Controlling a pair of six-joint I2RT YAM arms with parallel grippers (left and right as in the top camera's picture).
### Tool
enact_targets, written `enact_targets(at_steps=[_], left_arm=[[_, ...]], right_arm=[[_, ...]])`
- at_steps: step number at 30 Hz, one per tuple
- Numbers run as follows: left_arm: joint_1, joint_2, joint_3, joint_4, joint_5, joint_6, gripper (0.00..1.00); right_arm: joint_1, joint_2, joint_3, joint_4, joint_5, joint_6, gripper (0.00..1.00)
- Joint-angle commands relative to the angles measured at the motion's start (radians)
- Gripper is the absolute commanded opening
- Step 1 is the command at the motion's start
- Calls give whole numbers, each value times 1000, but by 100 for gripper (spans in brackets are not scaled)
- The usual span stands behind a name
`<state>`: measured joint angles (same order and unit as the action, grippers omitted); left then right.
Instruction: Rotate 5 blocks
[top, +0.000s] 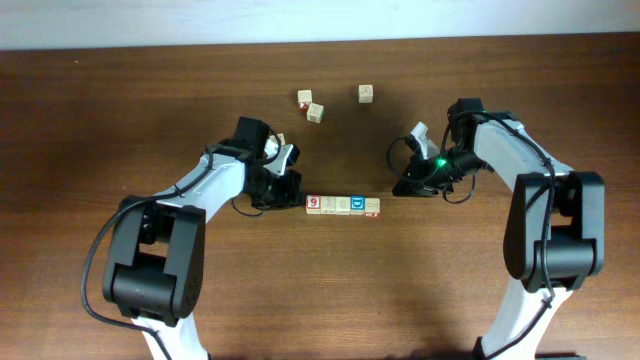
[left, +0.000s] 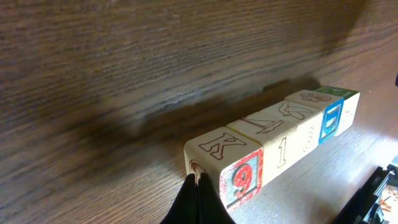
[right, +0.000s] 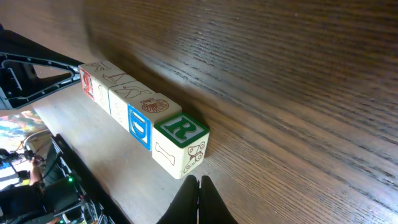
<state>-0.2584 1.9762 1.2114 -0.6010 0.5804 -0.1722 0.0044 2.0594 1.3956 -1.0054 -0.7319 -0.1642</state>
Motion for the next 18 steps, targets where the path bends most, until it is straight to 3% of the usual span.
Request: enact_targets(at_steps=[1,8,18], left_arm=[[6,10,-6,17,24,10,0],[5,10,-6,12,104,10,0],[5,10,-8,-36,41,10,0]], right_arm=[[1,-25,-8,0,-17,-11,4],[2,-25,-9,-8,-17,-11,4],[2,-22,-38,-6,-16,-11,4]])
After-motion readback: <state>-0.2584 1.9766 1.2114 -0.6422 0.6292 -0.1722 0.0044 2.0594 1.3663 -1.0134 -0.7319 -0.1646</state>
